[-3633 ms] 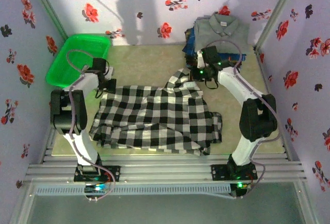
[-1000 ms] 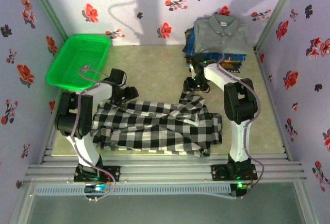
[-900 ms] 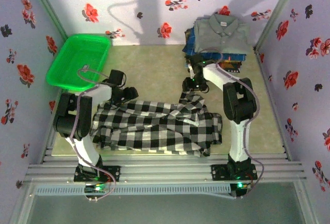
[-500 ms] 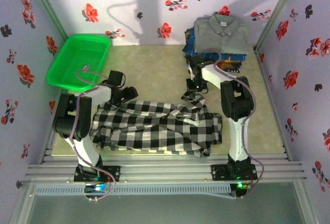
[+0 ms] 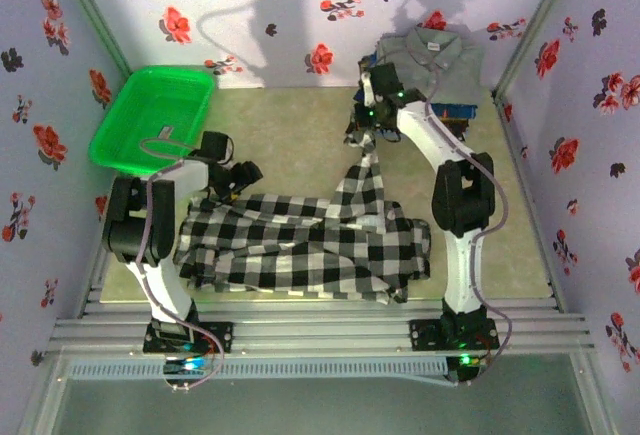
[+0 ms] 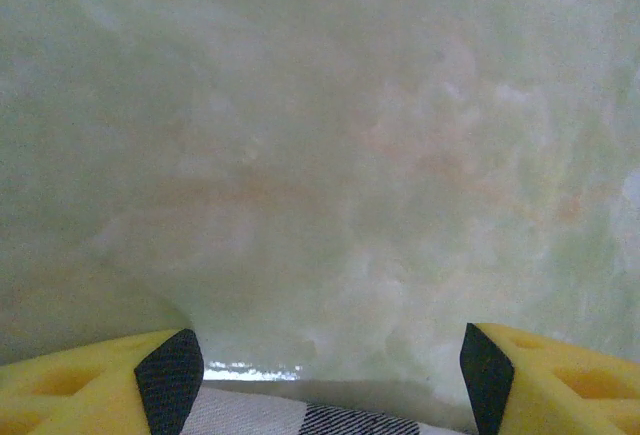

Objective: Fold and stack the long sleeve shirts

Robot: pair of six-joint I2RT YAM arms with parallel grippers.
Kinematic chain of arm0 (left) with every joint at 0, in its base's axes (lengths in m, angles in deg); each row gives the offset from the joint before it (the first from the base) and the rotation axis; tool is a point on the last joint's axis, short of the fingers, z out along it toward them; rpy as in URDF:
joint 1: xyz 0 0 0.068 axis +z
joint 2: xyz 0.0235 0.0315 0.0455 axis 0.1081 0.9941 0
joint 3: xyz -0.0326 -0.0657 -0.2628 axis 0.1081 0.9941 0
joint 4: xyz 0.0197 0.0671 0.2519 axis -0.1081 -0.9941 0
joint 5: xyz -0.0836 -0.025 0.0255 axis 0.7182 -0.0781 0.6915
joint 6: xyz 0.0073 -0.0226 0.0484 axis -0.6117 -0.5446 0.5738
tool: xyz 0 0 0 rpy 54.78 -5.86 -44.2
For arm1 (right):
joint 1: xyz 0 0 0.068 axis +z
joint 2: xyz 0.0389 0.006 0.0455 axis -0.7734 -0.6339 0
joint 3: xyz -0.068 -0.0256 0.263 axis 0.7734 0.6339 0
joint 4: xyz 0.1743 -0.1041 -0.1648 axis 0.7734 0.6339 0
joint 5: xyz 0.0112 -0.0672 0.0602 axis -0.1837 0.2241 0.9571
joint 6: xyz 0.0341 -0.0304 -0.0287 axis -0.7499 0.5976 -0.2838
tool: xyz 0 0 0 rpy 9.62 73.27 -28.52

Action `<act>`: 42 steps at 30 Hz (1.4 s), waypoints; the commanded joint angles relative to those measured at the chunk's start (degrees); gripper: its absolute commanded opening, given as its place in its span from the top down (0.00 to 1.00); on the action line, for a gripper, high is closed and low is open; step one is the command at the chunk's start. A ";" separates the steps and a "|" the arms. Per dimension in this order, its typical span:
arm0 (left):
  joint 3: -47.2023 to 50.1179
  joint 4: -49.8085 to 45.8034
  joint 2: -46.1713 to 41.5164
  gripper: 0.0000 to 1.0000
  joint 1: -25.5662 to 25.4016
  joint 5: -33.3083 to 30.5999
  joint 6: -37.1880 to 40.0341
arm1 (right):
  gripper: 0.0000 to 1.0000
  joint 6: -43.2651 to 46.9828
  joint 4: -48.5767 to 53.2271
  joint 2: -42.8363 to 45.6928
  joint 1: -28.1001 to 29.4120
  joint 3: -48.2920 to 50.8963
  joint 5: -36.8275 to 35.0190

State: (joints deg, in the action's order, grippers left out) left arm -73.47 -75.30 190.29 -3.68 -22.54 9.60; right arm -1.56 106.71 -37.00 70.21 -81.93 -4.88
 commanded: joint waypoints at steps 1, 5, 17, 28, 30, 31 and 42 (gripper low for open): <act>-0.16 -0.97 6.34 0.25 3.93 -8.96 0.57 | 1.00 0.82 -0.45 2.80 -0.81 -4.16 3.27; -1.74 -1.35 6.30 0.25 5.13 -9.51 1.19 | 1.00 -0.70 2.64 5.46 -0.74 -6.67 6.26; -9.78 -4.67 6.80 0.25 8.42 -7.68 1.38 | 0.98 -8.51 4.31 21.50 3.73 10.36 5.69; -12.03 -9.38 -5.41 0.24 -0.10 0.40 -8.16 | 0.98 -21.77 1.55 35.26 15.75 28.63 -6.17; -9.40 -5.91 -5.23 0.24 -2.51 3.63 -11.51 | 0.98 -24.85 2.30 37.43 17.42 31.24 -9.00; -8.24 -4.20 -4.40 0.25 -3.75 4.86 -12.89 | 0.98 -26.76 2.31 38.66 18.13 32.45 -10.21; -13.68 -0.45 7.34 0.29 -10.28 8.72 -14.12 | 0.96 -42.36 -1.43 51.07 23.25 48.70 -18.38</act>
State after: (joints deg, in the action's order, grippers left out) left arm -83.77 -76.65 196.44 -12.84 -16.18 -3.54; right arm -38.22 107.43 12.57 92.84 -35.88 -19.88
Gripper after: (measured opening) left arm 0.717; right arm 0.063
